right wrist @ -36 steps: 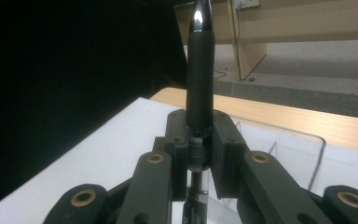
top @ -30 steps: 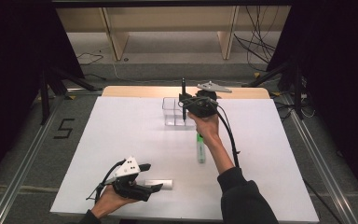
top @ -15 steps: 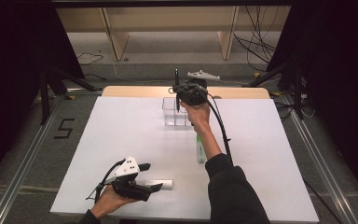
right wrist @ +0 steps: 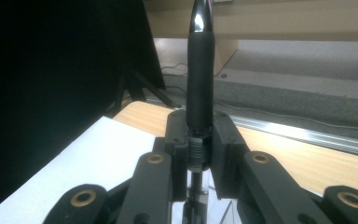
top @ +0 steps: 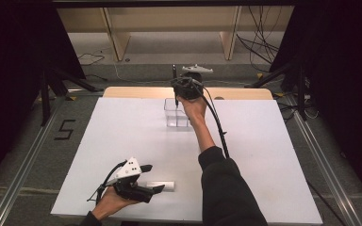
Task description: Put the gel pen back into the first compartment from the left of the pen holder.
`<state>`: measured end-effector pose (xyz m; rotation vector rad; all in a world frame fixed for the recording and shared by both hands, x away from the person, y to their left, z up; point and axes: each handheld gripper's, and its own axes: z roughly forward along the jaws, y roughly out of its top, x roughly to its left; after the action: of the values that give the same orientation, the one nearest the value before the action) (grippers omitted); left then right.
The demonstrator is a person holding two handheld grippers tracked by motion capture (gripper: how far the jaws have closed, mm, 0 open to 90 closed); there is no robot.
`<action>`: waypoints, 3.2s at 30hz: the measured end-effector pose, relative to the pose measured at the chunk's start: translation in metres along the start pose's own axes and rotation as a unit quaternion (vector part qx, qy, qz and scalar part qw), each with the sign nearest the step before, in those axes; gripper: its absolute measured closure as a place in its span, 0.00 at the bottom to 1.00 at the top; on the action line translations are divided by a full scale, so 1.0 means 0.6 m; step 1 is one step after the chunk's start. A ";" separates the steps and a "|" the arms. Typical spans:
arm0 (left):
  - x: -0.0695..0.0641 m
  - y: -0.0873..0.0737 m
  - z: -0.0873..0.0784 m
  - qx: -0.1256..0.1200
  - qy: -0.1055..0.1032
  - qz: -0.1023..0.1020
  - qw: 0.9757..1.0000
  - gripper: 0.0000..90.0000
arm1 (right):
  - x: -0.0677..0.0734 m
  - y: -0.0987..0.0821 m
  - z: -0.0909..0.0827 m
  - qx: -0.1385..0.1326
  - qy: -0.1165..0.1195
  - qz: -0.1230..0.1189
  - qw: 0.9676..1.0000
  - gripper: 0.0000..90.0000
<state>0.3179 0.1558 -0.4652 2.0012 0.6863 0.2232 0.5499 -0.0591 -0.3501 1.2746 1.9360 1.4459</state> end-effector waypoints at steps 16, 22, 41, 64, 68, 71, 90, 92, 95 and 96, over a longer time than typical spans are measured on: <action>0.000 0.000 -0.001 -0.002 0.006 0.004 1.000 0.17 | 0.013 -0.014 0.057 0.018 -0.022 -0.008 1.000 0.88; 0.000 -0.001 0.000 0.000 0.004 0.004 1.000 0.17 | 0.013 -0.020 0.068 0.023 -0.029 -0.010 0.999 0.88; 0.005 -0.002 -0.001 0.001 0.007 0.002 1.000 0.17 | 0.019 -0.038 0.084 0.044 -0.030 -0.022 0.998 0.88; 0.008 -0.003 0.000 0.003 0.008 -0.008 1.000 0.17 | -0.010 -0.016 0.006 0.068 -0.045 -0.029 0.996 0.39; 0.008 -0.003 0.000 0.002 0.009 -0.011 1.000 0.17 | -0.024 -0.028 -0.019 0.082 -0.049 -0.025 0.995 0.37; 0.008 -0.003 0.000 0.003 0.008 -0.010 1.000 0.17 | -0.037 -0.043 -0.036 0.093 -0.040 -0.017 0.995 0.36; 0.010 -0.003 0.000 -0.003 0.008 -0.020 1.000 0.17 | -0.065 -0.109 -0.094 0.132 -0.055 0.002 0.990 0.34; 0.011 -0.003 -0.001 -0.003 0.007 -0.020 1.000 0.17 | -0.067 -0.113 -0.095 0.135 -0.056 0.005 0.989 0.34; 0.012 -0.003 -0.001 -0.005 0.008 -0.023 1.000 0.17 | -0.069 -0.119 -0.097 0.139 -0.054 0.010 0.989 0.36; 0.013 -0.003 -0.001 -0.007 0.007 -0.025 1.000 0.17 | -0.069 -0.121 -0.098 0.142 -0.052 0.011 0.988 0.36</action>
<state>0.3233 0.1612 -0.4671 1.9691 0.7409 0.2111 0.4957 -0.1289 -0.4012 1.4675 2.1169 1.1154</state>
